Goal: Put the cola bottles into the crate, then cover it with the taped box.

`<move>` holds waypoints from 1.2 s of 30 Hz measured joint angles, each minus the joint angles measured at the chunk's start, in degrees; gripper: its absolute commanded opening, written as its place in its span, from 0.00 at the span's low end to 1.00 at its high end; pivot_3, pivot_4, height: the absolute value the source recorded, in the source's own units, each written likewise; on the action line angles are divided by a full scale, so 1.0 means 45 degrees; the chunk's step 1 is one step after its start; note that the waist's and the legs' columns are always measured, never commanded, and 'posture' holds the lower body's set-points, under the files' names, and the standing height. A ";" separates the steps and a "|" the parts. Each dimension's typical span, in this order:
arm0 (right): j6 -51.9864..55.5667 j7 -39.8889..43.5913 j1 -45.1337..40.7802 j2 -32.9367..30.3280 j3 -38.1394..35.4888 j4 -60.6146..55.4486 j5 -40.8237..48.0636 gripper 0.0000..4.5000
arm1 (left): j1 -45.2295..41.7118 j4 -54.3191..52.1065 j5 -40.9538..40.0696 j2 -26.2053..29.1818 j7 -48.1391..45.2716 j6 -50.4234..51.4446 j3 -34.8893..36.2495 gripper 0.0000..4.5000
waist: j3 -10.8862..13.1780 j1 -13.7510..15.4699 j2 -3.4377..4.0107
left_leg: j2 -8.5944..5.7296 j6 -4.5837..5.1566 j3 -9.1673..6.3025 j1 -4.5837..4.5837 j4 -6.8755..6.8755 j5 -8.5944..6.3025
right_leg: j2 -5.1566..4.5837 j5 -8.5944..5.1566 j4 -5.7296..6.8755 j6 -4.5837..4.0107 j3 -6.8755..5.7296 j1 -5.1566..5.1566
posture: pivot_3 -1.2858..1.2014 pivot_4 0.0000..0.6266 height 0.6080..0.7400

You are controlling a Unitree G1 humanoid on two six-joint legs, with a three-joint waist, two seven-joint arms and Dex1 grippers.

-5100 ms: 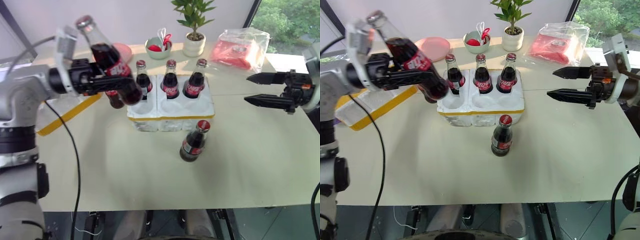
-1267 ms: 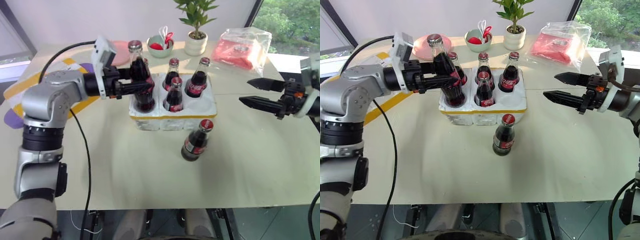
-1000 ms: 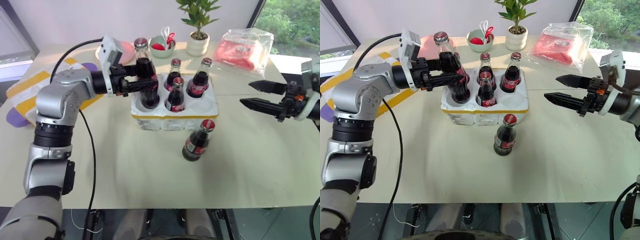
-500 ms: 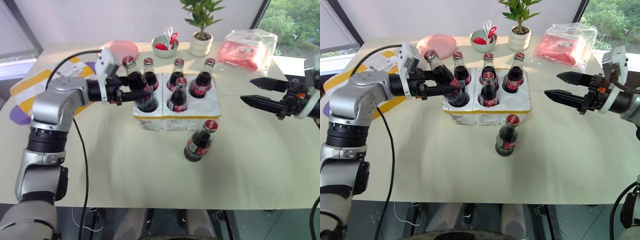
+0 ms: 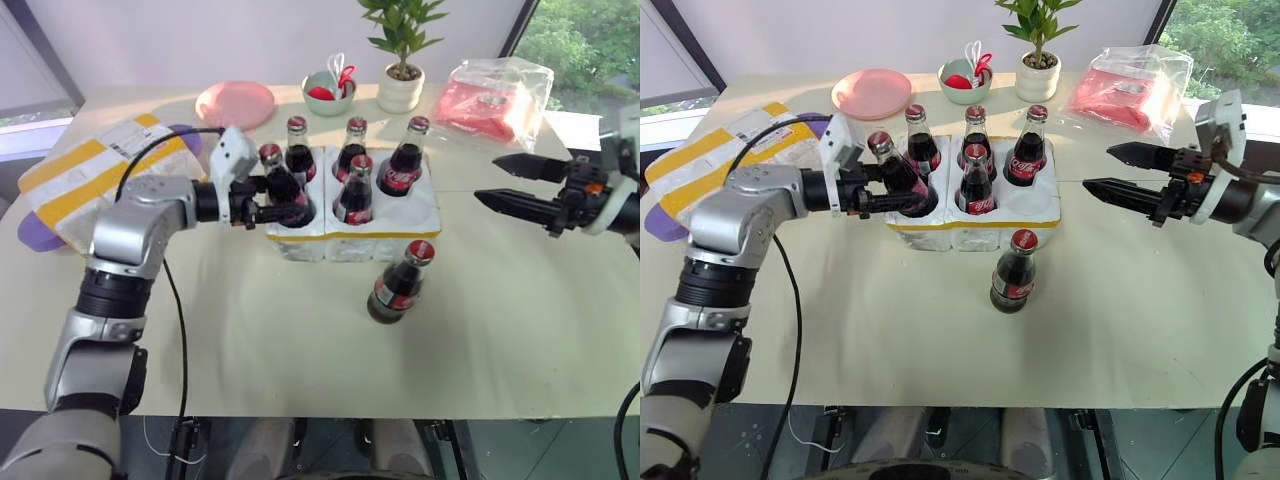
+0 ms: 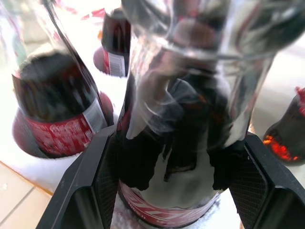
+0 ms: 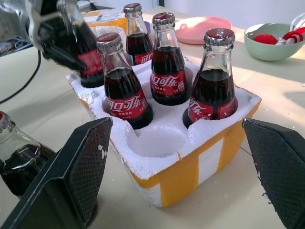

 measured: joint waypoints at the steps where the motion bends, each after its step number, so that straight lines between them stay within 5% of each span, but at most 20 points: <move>1: 0.0000 -0.0005 0.0004 0.0002 0.0000 -0.0016 0.0000 1.00 | 0.0107 0.0034 0.0167 -0.0071 0.0115 -0.0070 -0.0098 0.56 | 0.0000 0.0001 0.0001 | 0.0000 0.0000 0.0000 0.0000 0.0000 0.0000 | 0.0000 0.0000 0.0000 0.0000 0.0000 0.0000 | 0.52 0.24 1.00; 2: 0.0000 -0.0010 0.0016 0.0001 0.0000 -0.0058 0.0000 1.00 | 0.0206 0.0140 0.0271 -0.0130 0.0213 -0.0152 -0.0154 0.78 | 0.0000 -0.0002 0.0001 | 0.0000 0.0000 0.0000 0.0000 -0.0001 0.0000 | 0.0000 0.0000 0.0000 0.0000 -0.0001 -0.0001 | 0.52 0.24 1.00; 5: -0.0024 -0.0011 0.0208 -0.0003 -0.0003 -0.0198 -0.0003 1.00 | 0.0245 0.0132 0.0267 -0.0151 0.0113 -0.0222 -0.0181 0.99 | -0.0012 -0.0025 0.0016 | 0.0004 0.0000 0.0002 0.0009 -0.0001 0.0000 | 0.0002 0.0000 0.0003 0.0000 0.0001 0.0003 | 0.52 0.24 1.00; 13: -0.0521 -0.0102 0.1642 -0.0053 -0.0192 -0.0596 -0.0366 1.00 | 0.0691 -0.0780 -0.0802 0.1237 -0.0398 0.1028 0.0869 0.99 | -0.0012 -0.0110 0.0018 | 0.0023 0.0022 0.0002 0.0022 -0.0008 -0.0013 | 0.0025 0.0006 0.0011 -0.0010 0.0004 -0.0001 | 0.52 0.24 1.00; 24: -0.0238 0.0303 0.5228 -0.0293 -0.2120 -0.3174 0.0074 1.00 | 0.2075 -0.4816 -0.5998 0.4928 -0.2355 0.5156 0.4406 0.99 | -0.0013 0.0008 0.0020 | 0.0034 0.0070 -0.0004 0.0063 -0.0012 -0.0044 | 0.0035 0.0003 -0.0005 -0.0013 0.0009 0.0054 | 0.52 0.24 1.00; 36: -0.0540 -0.0521 0.6449 0.1246 0.0130 -0.6299 0.0399 1.00 | 0.3312 -0.6762 -0.6207 0.5186 -0.2554 0.4334 0.2850 0.99 | -0.0012 0.0023 0.0017 | 0.0051 0.0072 -0.0001 0.0181 -0.0028 -0.0051 | 0.0018 -0.0027 -0.0048 -0.0057 0.0030 0.0177 | 0.52 0.24 1.00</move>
